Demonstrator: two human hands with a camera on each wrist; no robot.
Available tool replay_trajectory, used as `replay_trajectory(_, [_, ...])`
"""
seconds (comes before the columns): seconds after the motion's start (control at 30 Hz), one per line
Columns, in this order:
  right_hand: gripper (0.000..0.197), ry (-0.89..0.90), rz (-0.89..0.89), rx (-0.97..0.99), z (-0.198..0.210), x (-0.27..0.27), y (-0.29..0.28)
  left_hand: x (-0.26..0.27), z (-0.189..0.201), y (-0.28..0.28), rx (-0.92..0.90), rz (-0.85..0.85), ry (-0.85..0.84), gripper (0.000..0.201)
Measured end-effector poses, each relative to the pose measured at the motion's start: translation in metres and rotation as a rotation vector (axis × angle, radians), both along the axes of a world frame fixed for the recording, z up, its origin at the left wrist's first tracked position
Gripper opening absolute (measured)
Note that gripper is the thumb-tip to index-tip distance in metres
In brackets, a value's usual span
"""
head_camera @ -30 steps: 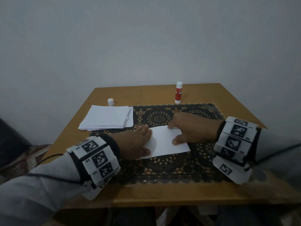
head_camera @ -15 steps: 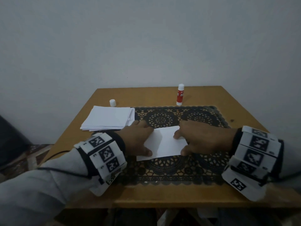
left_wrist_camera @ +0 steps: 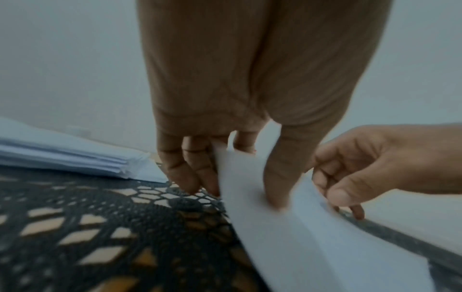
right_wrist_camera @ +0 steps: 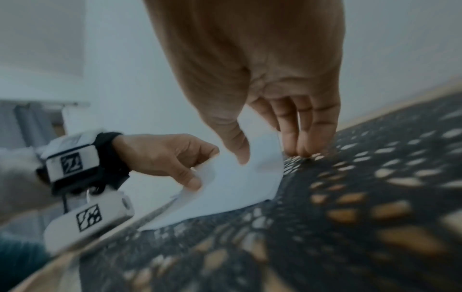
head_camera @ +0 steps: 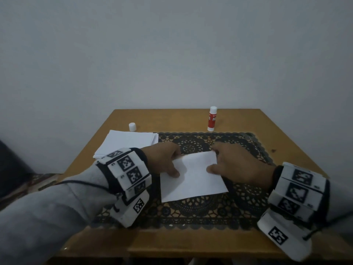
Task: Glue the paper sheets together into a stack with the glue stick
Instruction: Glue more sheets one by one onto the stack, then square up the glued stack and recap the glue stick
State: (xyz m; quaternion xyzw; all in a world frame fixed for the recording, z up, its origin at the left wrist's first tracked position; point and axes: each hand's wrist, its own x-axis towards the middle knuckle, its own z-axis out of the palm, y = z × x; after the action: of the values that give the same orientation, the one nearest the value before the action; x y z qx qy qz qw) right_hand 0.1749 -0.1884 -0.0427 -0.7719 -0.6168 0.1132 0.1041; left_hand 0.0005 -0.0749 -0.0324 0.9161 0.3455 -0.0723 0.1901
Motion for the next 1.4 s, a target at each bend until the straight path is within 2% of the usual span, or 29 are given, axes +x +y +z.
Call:
replay_trajectory(0.07, [0.027,0.123,-0.049,0.027,0.000,-0.001,0.006,-0.008,0.002,0.005,-0.004,0.051,-0.136,0.017])
replay_trajectory(0.13, [0.014,0.383,-0.111,0.001,0.003,-0.008,0.012,-0.020,0.006,0.012,-0.031,0.092,-0.254,0.020])
replay_trajectory(0.2, [0.016,0.654,-0.236,-0.075,0.008,-0.020,0.017,-0.034,0.011,0.019,-0.066,0.154,-0.337,0.018])
replay_trajectory(0.23, [0.018,0.710,-0.282,-0.094,0.009,-0.026,0.021,-0.041,0.013,0.022,-0.087,0.196,-0.366,0.015])
replay_trajectory(0.37, [0.021,0.677,-0.303,-0.034,0.010,-0.051,0.044,-0.071,0.009,0.040,-0.177,0.405,-0.412,0.035])
replay_trajectory(0.47, [0.020,0.756,-0.268,-0.020,0.012,-0.069,0.065,-0.090,0.007,0.058,-0.225,0.547,-0.458,0.051])
replay_trajectory(0.6, [0.021,0.817,-0.242,0.017,0.016,-0.086,0.099,-0.105,0.009,0.089,-0.064,0.676,-0.509,0.055])
replay_trajectory(0.67, [0.012,0.840,-0.251,0.016,0.017,-0.094,0.115,-0.108,0.007,0.101,0.036,0.692,-0.451,0.055])
replay_trajectory(0.73, [0.009,0.842,-0.255,0.002,0.017,-0.098,0.125,-0.105,0.002,0.107,0.081,0.658,-0.309,0.060])
replay_trajectory(0.83, [0.029,0.851,-0.264,0.003,0.016,-0.100,0.133,-0.100,-0.003,0.112,0.071,0.661,-0.081,0.070])
replay_trajectory(1.0, [0.031,1.006,-0.273,-0.015,0.016,-0.094,0.132,-0.098,-0.003,0.118,-0.052,0.774,-0.097,0.056])
replay_trajectory(1.17, [0.020,1.082,-0.299,-0.026,0.019,-0.087,0.123,-0.091,-0.002,0.114,-0.122,0.823,-0.088,0.058])
replay_trajectory(1.4, [0.034,1.188,-0.295,-0.011,0.017,-0.077,0.116,-0.079,0.000,0.114,-0.110,0.837,-0.100,0.057])
